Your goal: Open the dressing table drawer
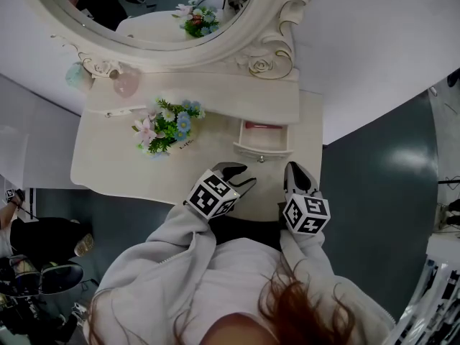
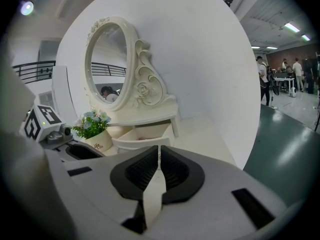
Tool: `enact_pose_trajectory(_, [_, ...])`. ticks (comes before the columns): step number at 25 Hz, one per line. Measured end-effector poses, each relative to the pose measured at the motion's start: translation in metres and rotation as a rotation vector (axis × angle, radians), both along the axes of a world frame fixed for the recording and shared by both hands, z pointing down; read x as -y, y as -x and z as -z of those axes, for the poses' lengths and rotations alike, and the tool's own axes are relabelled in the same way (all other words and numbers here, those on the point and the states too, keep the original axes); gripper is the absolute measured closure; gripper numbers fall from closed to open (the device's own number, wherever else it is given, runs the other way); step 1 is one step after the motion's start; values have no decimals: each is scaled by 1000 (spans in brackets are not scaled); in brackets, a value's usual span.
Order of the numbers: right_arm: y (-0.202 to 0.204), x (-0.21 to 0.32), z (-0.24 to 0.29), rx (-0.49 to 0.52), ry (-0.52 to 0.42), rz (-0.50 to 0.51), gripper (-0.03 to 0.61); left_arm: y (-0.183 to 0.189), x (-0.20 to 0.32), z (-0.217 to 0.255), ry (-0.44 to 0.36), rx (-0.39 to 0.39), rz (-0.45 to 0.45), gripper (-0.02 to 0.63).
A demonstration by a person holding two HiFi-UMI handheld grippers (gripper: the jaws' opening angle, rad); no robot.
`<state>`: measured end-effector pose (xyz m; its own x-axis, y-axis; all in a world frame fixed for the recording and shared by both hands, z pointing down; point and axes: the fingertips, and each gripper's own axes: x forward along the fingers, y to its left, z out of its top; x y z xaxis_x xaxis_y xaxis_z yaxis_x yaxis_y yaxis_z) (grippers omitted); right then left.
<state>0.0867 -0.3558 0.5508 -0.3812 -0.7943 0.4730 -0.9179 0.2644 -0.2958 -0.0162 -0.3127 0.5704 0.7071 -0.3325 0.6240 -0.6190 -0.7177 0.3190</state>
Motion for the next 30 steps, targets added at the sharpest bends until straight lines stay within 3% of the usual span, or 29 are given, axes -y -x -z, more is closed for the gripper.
enact_pose_trajectory(4, [-2, 4, 3, 5, 2, 1, 538, 13, 8, 19, -8, -70, 56, 454])
enact_pose_trajectory(11, [-4, 17, 27, 14, -32, 33, 538, 34, 36, 60, -105, -133, 164, 459])
enact_pose_trajectory(18, [-6, 43, 88, -5, -188, 76, 538, 51, 71, 110, -293, -183, 247, 459])
enact_pose_trajectory(23, [-11, 51, 121, -72, -318, 81, 538, 54, 82, 138, -429, -176, 275, 529])
enact_pose_trajectory(27, [-9, 48, 123, -92, -343, 121, 538, 52, 79, 152, -543, -166, 253, 586])
enact_pose_trajectory(30, [-8, 44, 120, -110, -344, 142, 538, 49, 76, 149, -561, -161, 249, 598])
